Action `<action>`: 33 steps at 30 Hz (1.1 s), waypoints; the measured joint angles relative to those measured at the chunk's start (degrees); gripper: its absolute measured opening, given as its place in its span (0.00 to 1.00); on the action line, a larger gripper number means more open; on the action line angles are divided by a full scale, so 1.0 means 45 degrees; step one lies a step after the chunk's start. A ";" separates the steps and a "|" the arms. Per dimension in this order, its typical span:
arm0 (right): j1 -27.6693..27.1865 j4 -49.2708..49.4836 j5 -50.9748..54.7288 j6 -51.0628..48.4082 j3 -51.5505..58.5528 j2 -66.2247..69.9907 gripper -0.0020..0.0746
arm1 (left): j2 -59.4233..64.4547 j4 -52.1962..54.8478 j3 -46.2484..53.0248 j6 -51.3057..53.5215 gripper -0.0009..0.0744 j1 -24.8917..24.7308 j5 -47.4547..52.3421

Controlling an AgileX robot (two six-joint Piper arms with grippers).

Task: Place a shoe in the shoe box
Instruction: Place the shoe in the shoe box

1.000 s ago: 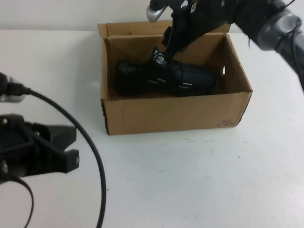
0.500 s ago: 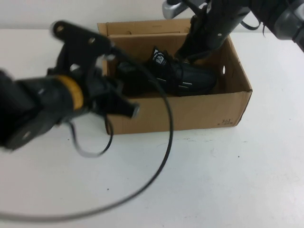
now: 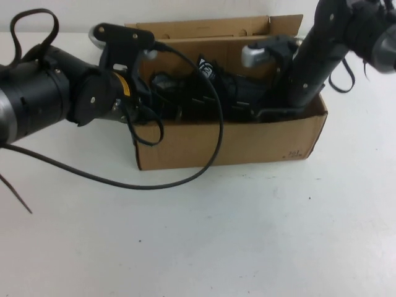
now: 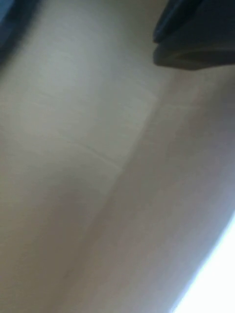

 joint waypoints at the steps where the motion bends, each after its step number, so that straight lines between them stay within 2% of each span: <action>1: 0.0000 0.0095 -0.0065 0.0000 0.0292 0.0000 0.01 | 0.0022 -0.0255 0.0000 0.0249 0.01 0.0000 0.0062; 10: 0.0147 0.2507 -0.0314 -0.0746 0.2819 -0.0460 0.01 | 0.0022 -0.0874 -0.0051 0.1191 0.01 0.0000 0.0919; 19: 0.0421 0.2546 -0.0394 -0.0971 0.3870 -0.2171 0.01 | 0.0022 -0.1242 -0.0051 0.1806 0.01 0.0000 0.2045; 29: 0.0421 0.2084 -0.0962 -0.0793 0.3918 -0.3961 0.01 | 0.0277 -0.3735 -0.0161 0.4816 0.01 0.0029 0.3139; 33: 0.0421 0.1936 -0.1112 -0.0671 0.3948 -0.4412 0.01 | 0.0277 -0.4050 -0.0161 0.5210 0.01 0.0029 0.3854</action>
